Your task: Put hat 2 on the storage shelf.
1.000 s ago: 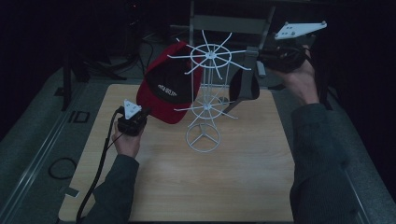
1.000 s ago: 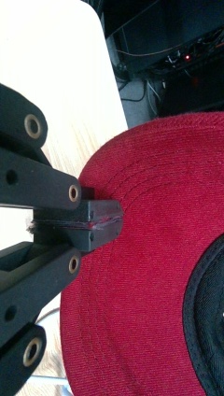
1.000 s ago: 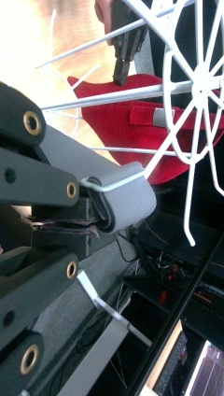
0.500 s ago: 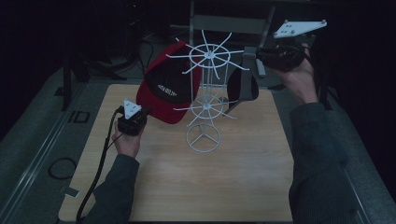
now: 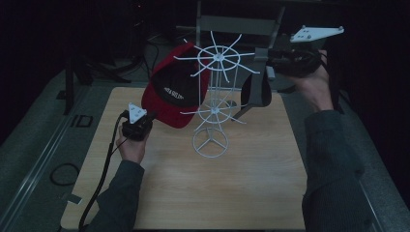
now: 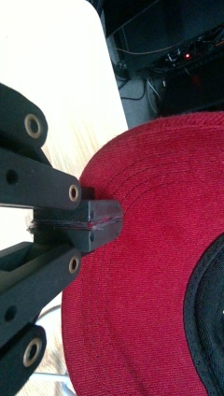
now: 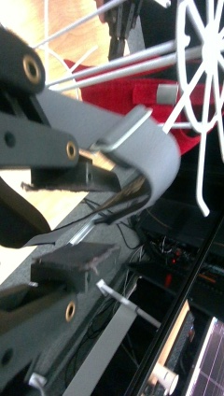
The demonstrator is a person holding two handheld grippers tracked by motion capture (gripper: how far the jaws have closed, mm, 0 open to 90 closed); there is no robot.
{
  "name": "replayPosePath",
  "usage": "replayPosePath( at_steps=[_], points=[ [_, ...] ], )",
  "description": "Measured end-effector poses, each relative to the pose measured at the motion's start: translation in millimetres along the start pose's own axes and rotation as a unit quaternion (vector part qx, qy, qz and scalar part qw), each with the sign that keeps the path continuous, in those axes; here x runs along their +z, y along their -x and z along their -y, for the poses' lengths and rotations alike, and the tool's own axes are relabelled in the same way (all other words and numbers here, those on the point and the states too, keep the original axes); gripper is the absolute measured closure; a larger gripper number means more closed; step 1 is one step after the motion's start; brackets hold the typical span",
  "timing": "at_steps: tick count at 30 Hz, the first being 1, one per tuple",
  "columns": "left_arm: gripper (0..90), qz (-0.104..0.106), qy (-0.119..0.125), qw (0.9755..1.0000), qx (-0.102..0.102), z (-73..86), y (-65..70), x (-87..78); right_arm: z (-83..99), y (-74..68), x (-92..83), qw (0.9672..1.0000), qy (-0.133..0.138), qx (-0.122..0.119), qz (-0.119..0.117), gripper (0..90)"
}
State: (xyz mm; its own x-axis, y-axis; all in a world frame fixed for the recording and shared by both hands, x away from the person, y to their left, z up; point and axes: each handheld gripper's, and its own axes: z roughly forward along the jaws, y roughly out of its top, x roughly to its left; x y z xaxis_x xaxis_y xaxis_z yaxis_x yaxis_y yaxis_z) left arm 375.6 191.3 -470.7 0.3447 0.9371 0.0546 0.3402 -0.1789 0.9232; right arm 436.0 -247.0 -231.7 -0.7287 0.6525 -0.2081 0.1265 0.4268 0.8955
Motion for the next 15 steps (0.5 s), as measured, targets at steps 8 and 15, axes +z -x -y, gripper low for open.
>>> replayPosePath(
  at_steps=[8,15],
  points=[
    [81.5,0.000,0.002,1.0000,0.005,0.3,2.5,-2.3,8.0,4.4,-4.2,0.9997,-0.007,0.007,0.023,38.6],
    [59.3,-0.002,0.006,1.0000,0.000,-1.1,2.4,-11.3,20.7,9.8,-8.4,0.9988,-0.024,0.014,0.040,28.4]
  ],
)
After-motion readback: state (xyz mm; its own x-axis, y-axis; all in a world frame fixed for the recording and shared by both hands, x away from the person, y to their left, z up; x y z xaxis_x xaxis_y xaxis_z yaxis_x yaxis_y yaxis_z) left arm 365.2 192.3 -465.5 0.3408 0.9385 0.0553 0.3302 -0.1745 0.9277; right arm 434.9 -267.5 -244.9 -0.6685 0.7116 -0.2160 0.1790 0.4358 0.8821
